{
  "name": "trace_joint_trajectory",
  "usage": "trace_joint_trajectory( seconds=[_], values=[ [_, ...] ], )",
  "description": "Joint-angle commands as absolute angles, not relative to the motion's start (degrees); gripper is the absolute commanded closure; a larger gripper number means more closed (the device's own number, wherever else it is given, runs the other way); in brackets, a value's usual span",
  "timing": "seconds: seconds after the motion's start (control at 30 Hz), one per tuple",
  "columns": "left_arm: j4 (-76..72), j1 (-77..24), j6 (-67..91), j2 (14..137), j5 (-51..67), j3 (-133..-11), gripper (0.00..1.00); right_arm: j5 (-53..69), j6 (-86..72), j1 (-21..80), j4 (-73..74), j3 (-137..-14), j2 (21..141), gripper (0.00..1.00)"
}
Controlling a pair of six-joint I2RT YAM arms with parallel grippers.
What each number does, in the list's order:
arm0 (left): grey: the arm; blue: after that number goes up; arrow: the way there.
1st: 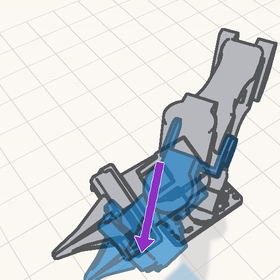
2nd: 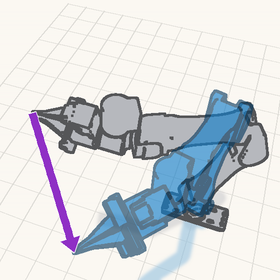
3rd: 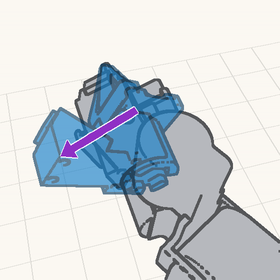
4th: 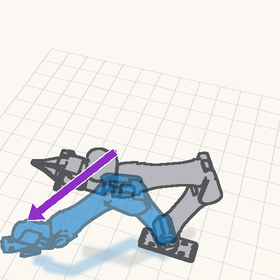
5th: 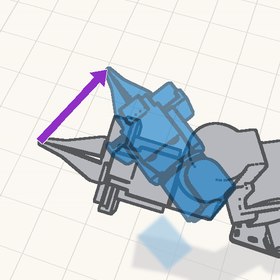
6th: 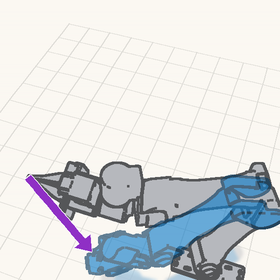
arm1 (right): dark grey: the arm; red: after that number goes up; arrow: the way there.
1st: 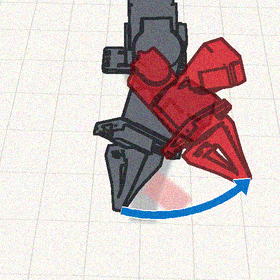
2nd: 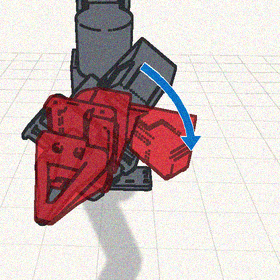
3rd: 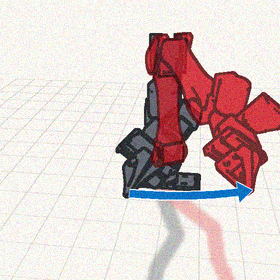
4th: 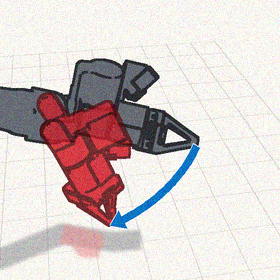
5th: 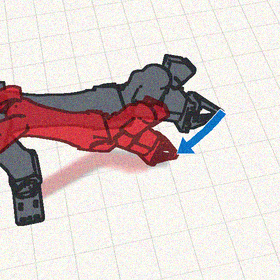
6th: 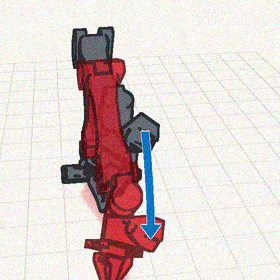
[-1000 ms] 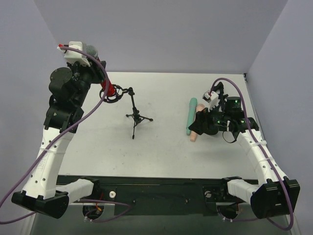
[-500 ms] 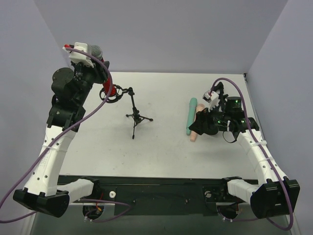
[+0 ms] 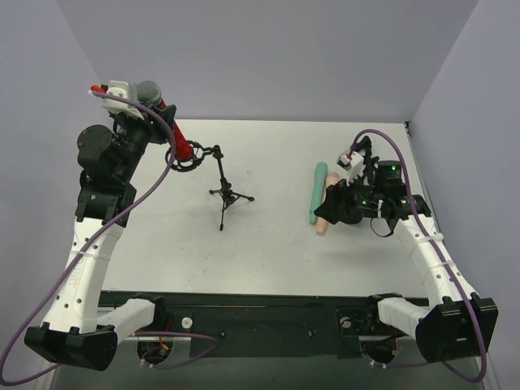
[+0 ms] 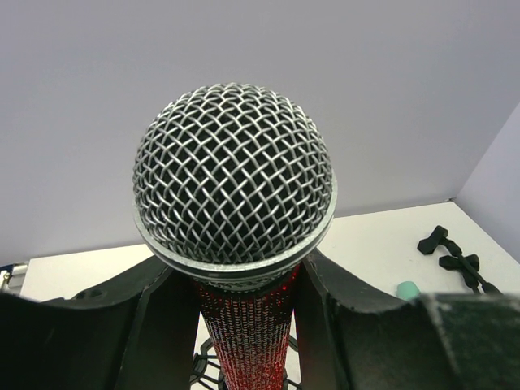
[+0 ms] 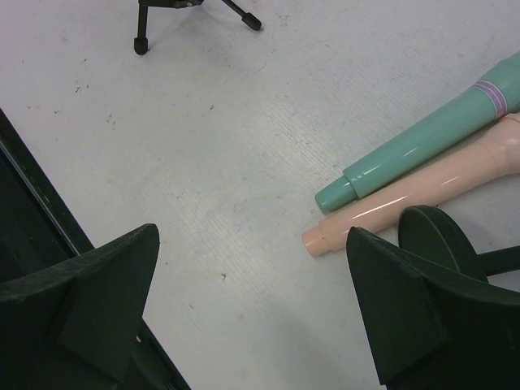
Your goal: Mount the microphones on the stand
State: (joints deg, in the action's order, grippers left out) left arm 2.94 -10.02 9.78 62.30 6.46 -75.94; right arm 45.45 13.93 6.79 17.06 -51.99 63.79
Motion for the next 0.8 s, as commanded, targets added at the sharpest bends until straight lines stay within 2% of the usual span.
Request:
trace_joint_trajectory(
  seconds=[0.0, 0.27, 0.5, 0.77],
  values=[
    [7.9, -10.2, 4.9, 63.5, 10.1, -74.4, 1.00, 47.3, 15.4, 6.5, 17.4, -52.1, 64.6, 0.07],
    [13.0, -10.8, 1.6, 65.9, 12.2, -76.1, 1.00, 47.1, 15.8, 6.6, 17.8, -52.3, 65.1, 0.07],
    [15.1, -10.7, 7.8, 67.9, 15.9, -75.8, 1.00, 47.1, 16.1, 6.6, 18.1, -52.4, 65.5, 0.07],
    [13.5, -11.9, 0.7, 64.5, 9.3, -70.1, 1.00, 47.4, 17.0, 6.7, 19.3, -52.9, 66.6, 0.07]
  ],
)
